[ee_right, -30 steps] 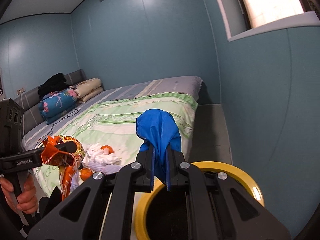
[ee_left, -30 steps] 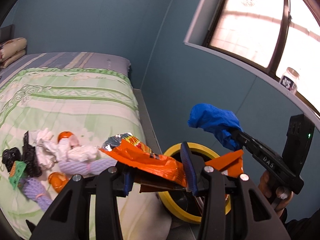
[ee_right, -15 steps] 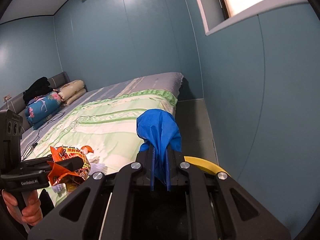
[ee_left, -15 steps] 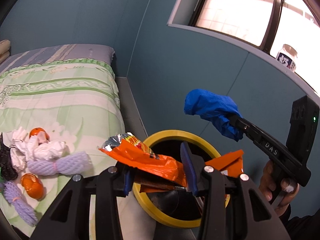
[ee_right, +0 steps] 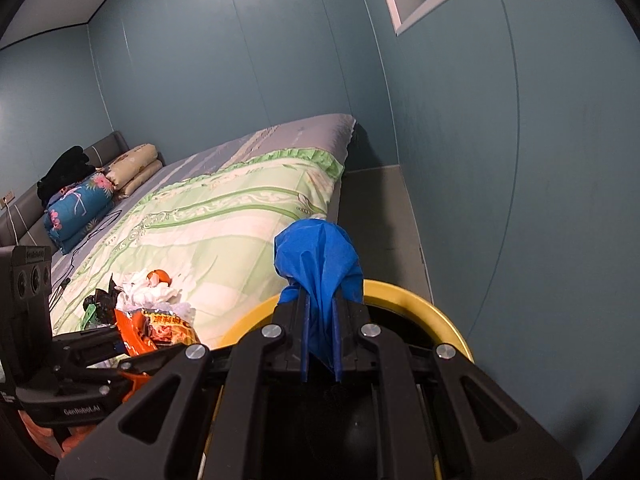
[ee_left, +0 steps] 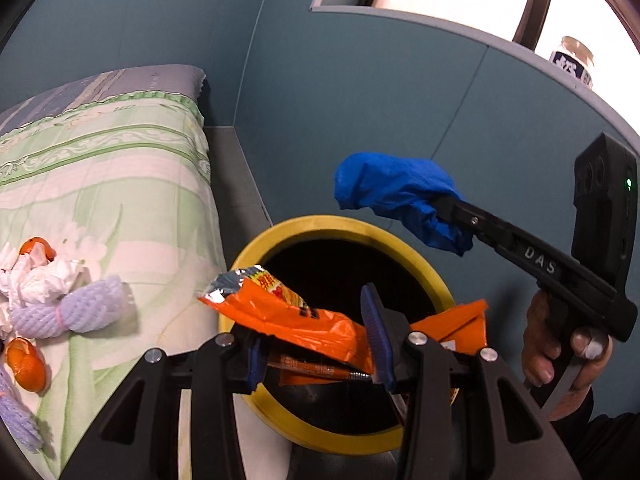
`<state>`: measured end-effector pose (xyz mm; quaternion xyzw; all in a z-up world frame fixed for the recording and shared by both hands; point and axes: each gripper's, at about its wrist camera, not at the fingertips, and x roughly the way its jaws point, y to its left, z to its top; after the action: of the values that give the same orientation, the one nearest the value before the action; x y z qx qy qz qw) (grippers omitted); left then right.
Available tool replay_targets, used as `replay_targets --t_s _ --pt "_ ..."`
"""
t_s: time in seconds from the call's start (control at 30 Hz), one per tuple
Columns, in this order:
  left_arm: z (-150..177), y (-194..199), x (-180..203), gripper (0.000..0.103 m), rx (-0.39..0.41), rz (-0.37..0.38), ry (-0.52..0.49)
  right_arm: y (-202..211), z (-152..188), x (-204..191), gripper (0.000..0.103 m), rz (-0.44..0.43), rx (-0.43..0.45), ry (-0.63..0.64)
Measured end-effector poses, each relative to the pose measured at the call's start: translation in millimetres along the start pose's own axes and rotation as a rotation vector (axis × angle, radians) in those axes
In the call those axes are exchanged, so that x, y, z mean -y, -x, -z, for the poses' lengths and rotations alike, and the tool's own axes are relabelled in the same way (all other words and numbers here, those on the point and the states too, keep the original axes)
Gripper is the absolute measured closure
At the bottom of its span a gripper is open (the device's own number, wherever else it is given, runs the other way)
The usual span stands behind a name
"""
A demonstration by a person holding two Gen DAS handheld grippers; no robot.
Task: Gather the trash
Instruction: 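Open the left gripper over the bin while the right gripper releases the glove, then move both open grippers back over the trash pile on the bed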
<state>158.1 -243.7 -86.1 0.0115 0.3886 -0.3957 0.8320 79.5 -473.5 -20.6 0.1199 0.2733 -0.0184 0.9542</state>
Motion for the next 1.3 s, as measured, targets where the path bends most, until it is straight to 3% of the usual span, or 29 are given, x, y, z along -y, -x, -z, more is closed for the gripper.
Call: replay_targets --t_s 0.4,0.5,0.53,0.57,0.6,0.67,0.93,1.3 --pt "5 -9 14 0.063 -0.016 -0.01 -0.042 -6 3 6 0.094 0.01 -0.031 -0.014" --pt "5 -8 13 0.058 -0.015 -0.014 -0.038 -9 1 7 0.094 0.019 -0.037 -0.024" --pt "6 -7 12 0.054 -0.013 -0.017 -0.035 -10 1 8 0.092 0.022 -0.039 -0.032" --pt "4 -9 10 0.052 -0.01 -0.018 -0.03 -10 1 9 0.082 0.021 -0.039 -0.038" --pt "3 -10 9 0.049 -0.008 -0.014 -0.027 -10 1 11 0.065 0.019 -0.039 -0.047" --pt "3 -8 6 0.042 -0.004 -0.016 -0.019 -9 1 14 0.057 0.024 -0.031 -0.067" --pt "1 6 -4 0.034 0.03 -0.032 0.004 -3 -1 18 0.058 0.066 -0.005 -0.078" --pt "-5 55 -30 0.029 0.126 -0.109 0.037 6 -7 -3 0.058 0.024 0.047 -0.014"
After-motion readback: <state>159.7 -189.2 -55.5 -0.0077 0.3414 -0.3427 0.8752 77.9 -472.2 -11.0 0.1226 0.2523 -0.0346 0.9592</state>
